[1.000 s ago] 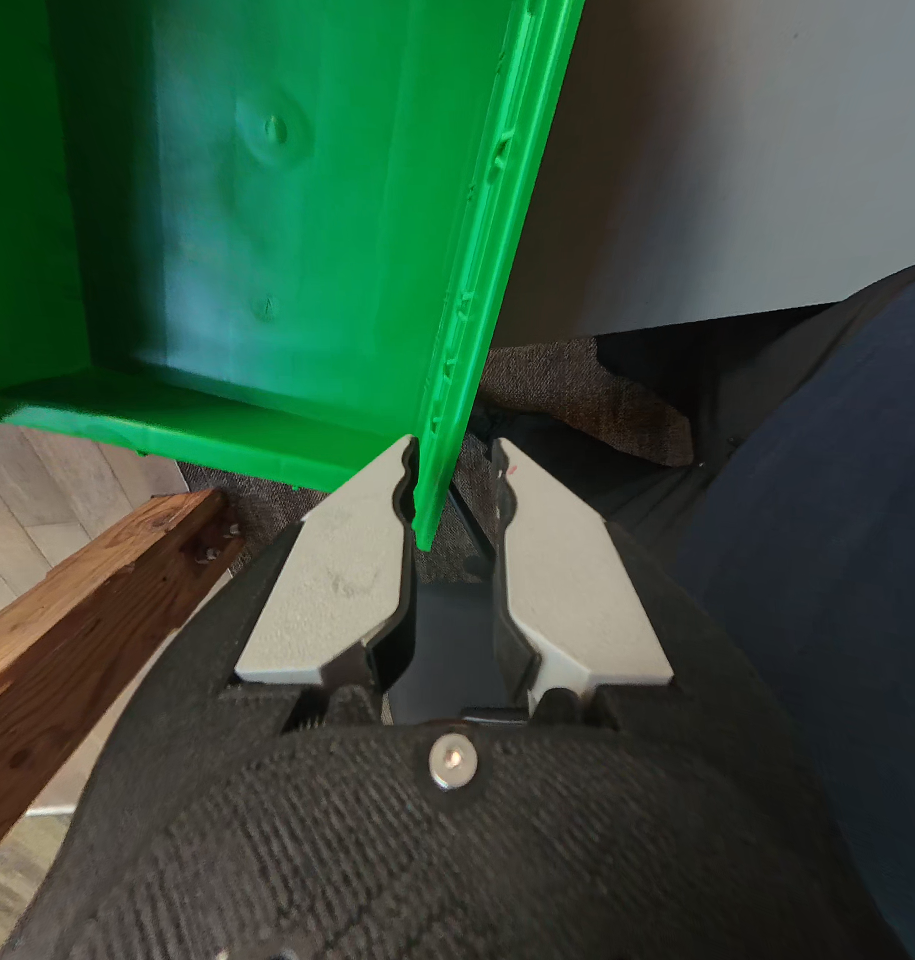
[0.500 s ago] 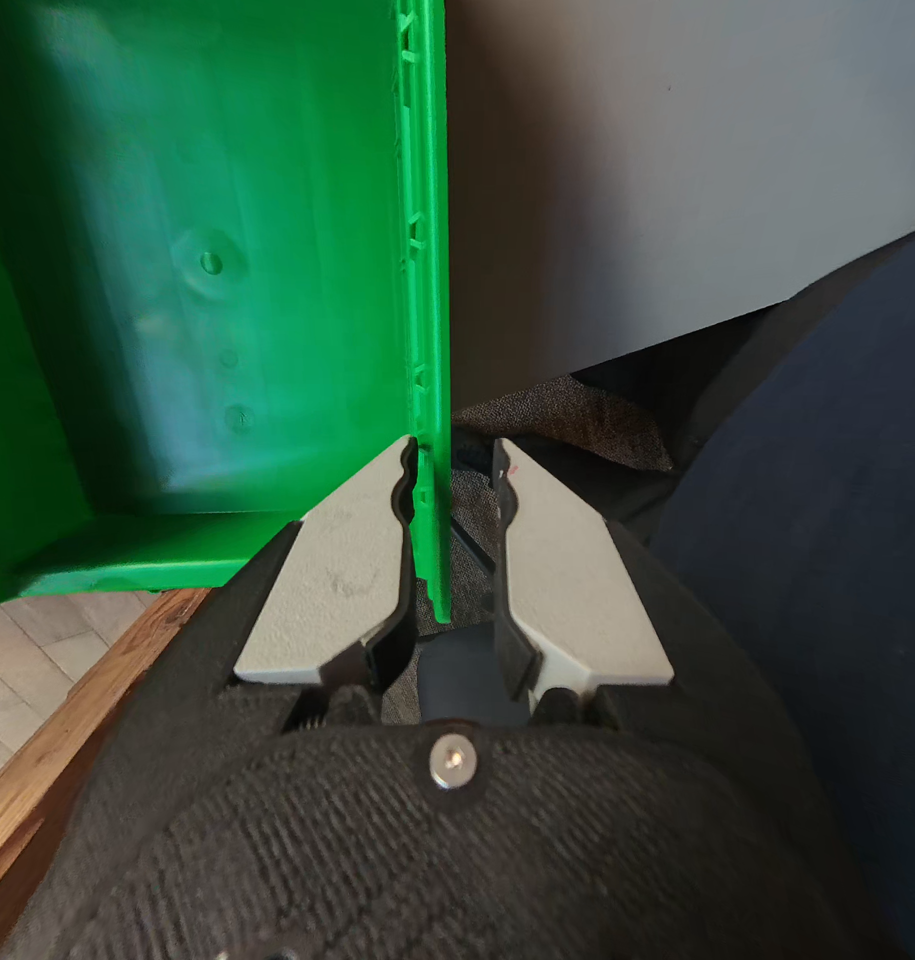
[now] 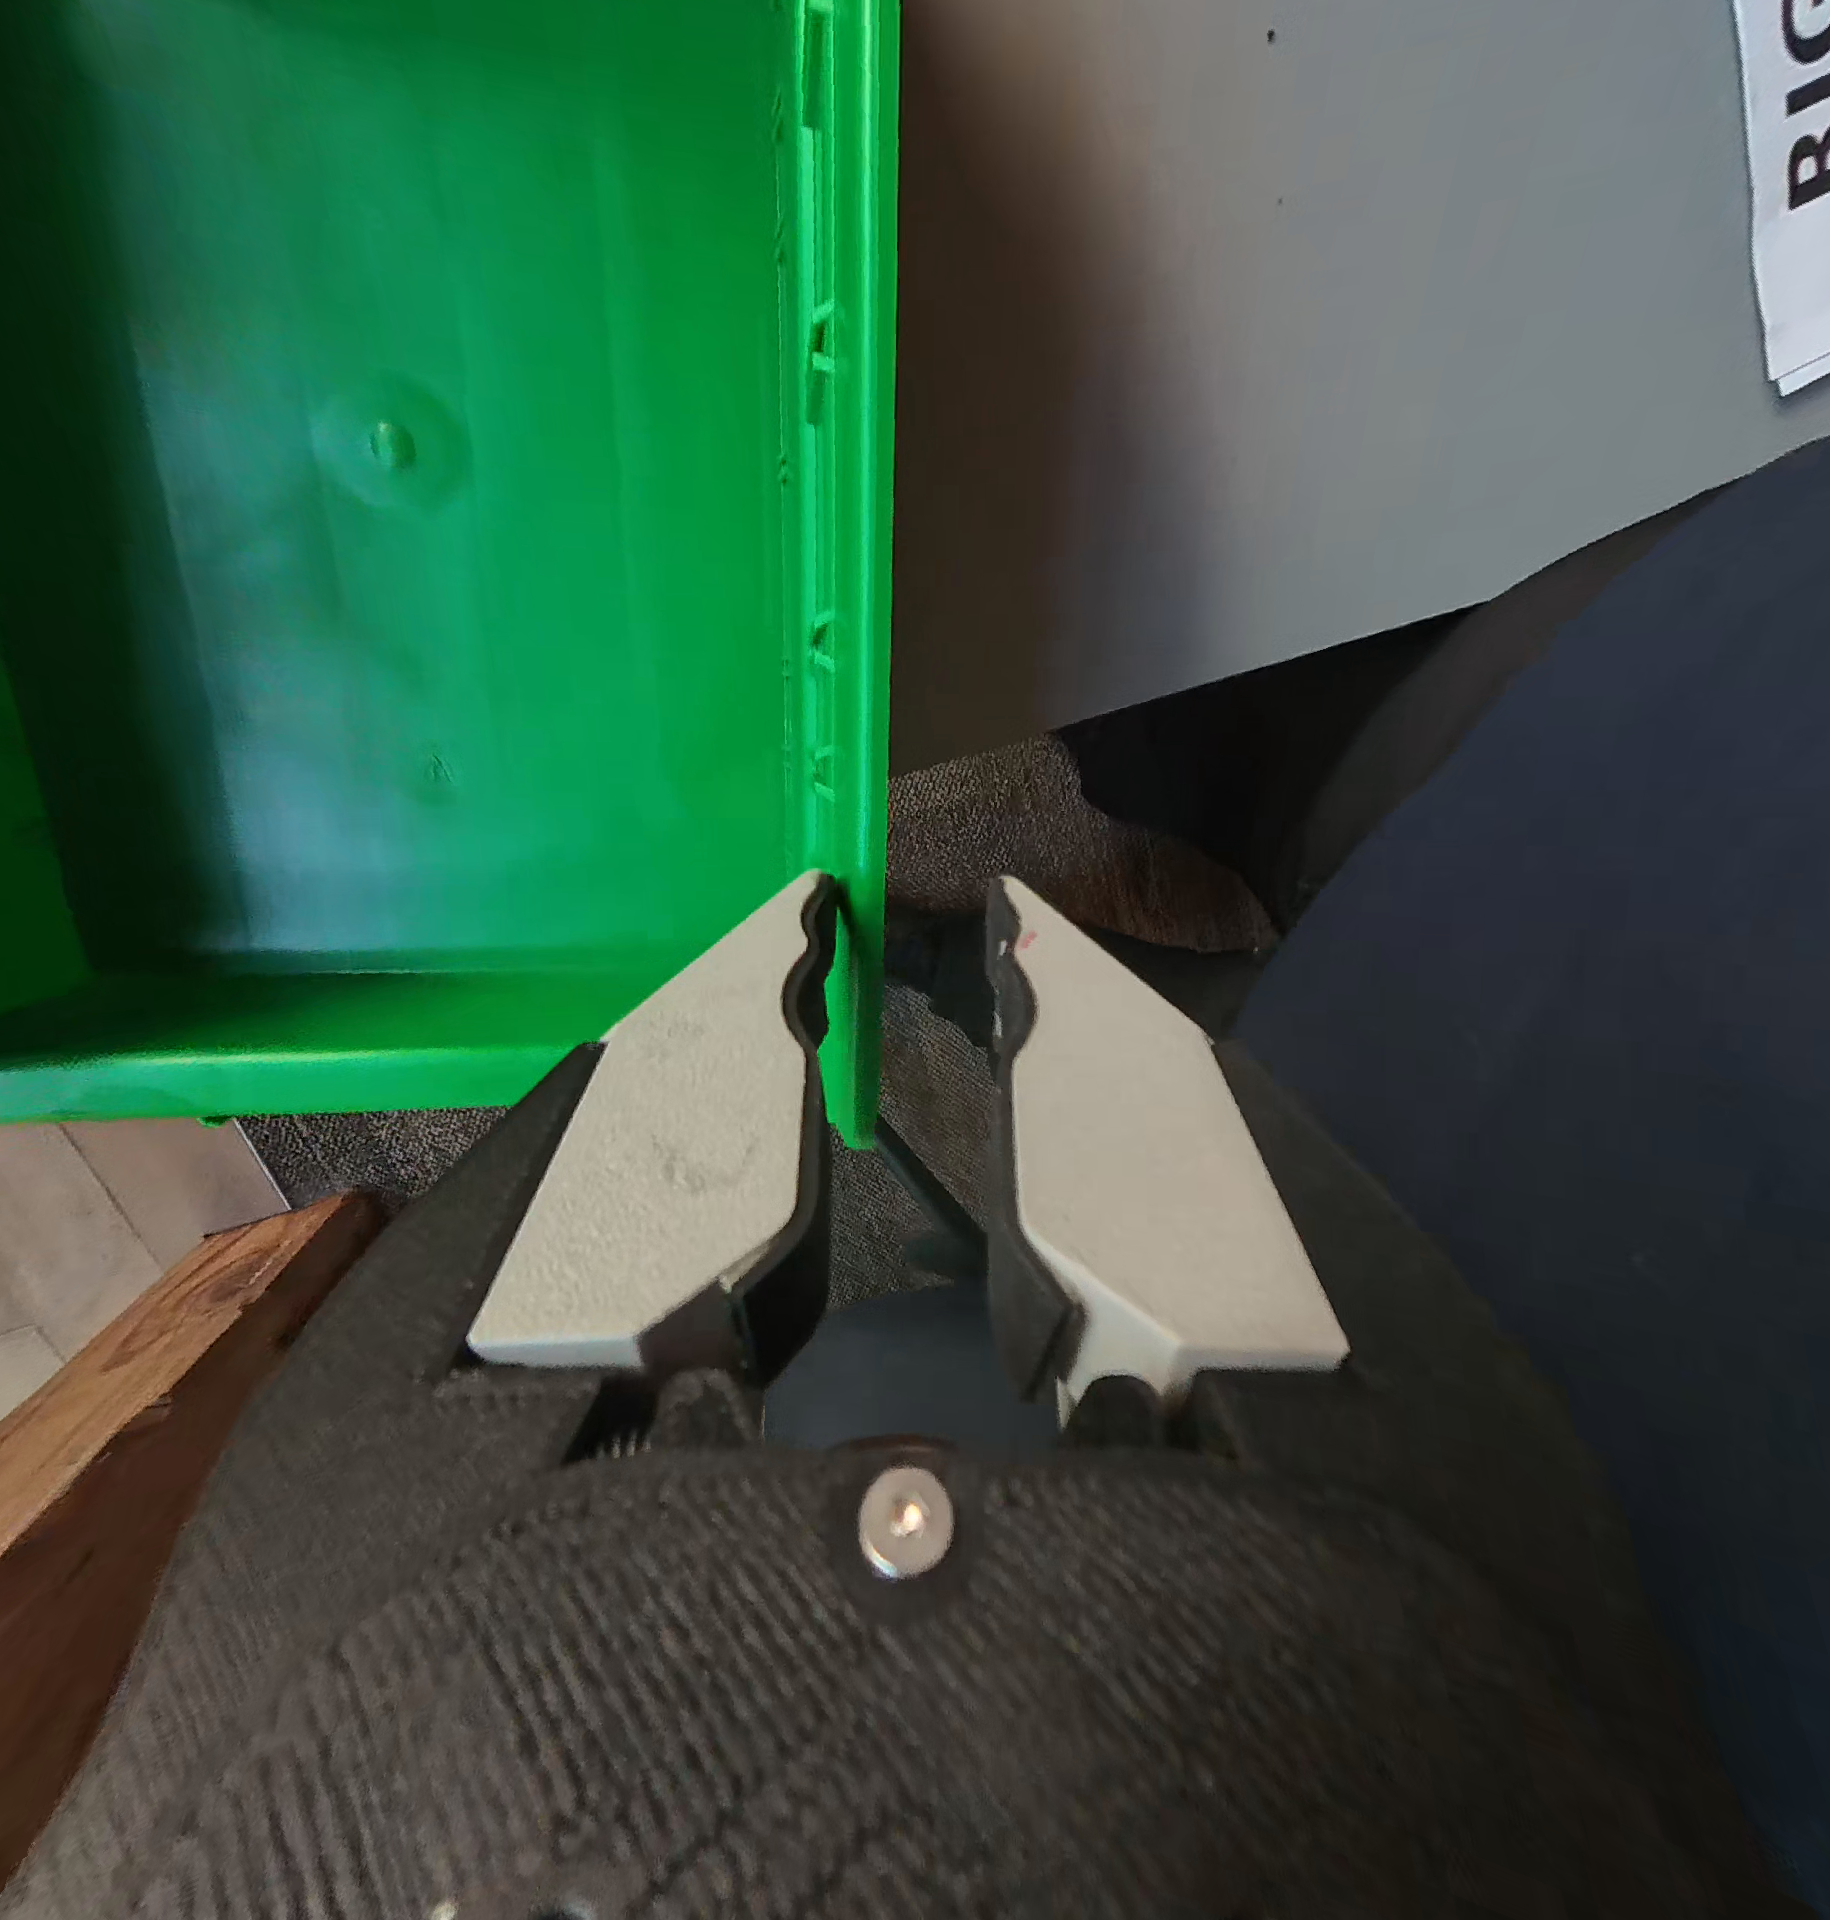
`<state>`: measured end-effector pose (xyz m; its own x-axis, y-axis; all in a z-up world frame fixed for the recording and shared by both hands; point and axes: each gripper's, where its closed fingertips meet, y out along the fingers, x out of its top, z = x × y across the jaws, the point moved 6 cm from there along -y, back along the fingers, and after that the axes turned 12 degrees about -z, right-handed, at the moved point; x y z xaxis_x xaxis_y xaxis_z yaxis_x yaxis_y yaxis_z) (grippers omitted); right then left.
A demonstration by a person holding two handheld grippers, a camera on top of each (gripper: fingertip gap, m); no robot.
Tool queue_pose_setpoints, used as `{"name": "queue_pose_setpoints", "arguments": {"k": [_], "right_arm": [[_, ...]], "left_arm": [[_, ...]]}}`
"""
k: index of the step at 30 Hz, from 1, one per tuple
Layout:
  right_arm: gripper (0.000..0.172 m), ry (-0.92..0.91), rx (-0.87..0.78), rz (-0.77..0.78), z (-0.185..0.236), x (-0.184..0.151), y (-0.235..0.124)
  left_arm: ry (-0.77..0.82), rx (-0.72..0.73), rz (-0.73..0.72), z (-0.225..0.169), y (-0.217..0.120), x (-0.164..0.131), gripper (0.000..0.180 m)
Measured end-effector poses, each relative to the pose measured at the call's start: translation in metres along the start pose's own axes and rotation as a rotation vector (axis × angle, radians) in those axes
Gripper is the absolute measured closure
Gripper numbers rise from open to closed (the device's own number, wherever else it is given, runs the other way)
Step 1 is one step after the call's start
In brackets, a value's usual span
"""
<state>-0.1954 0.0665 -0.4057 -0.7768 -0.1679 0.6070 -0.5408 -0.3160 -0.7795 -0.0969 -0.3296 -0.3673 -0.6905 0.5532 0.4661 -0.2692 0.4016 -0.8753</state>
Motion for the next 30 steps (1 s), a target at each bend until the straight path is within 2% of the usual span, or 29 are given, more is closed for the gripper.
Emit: {"name": "queue_pose_setpoints", "arguments": {"k": [7, 10, 11, 15, 18, 22, 25, 28, 30], "right_arm": [[0.13, -0.278, -0.002, 0.114, -0.008, 0.009, 0.039], [0.136, -0.37, 0.021, 0.177, -0.008, 0.006, 0.054], [0.145, -0.388, 0.01, 0.189, -0.009, 0.006, 0.056], [0.145, -0.334, 0.111, 0.111, 0.011, 0.014, 0.042], [0.144, -0.294, 0.226, 0.101, 0.036, -0.003, 0.032], [0.131, -0.358, 0.234, 0.168, 0.05, -0.036, 0.032], [0.13, -0.297, 0.242, 0.06, 0.046, -0.028, 0.022], [0.129, -0.214, 0.1, -0.031, 0.013, -0.007, 0.013], [0.129, -0.159, -0.033, -0.034, -0.016, 0.003, 0.011]], "left_arm": [[0.01, 0.008, 0.011, -0.002, -0.002, 0.0, 0.152], [0.018, 0.011, 0.017, -0.002, -0.002, 0.002, 0.152], [0.019, 0.012, 0.019, -0.002, -0.002, 0.002, 0.152], [0.016, 0.02, 0.018, -0.003, -0.003, 0.004, 0.153], [0.003, 0.023, 0.017, -0.003, -0.002, 0.003, 0.152], [0.0, 0.015, 0.024, -0.005, 0.001, 0.004, 0.152], [0.013, 0.013, 0.022, -0.006, 0.001, 0.008, 0.152], [0.014, 0.014, 0.024, -0.005, 0.001, 0.009, 0.152], [0.011, 0.012, 0.025, -0.004, 0.0, 0.008, 0.153]]}}
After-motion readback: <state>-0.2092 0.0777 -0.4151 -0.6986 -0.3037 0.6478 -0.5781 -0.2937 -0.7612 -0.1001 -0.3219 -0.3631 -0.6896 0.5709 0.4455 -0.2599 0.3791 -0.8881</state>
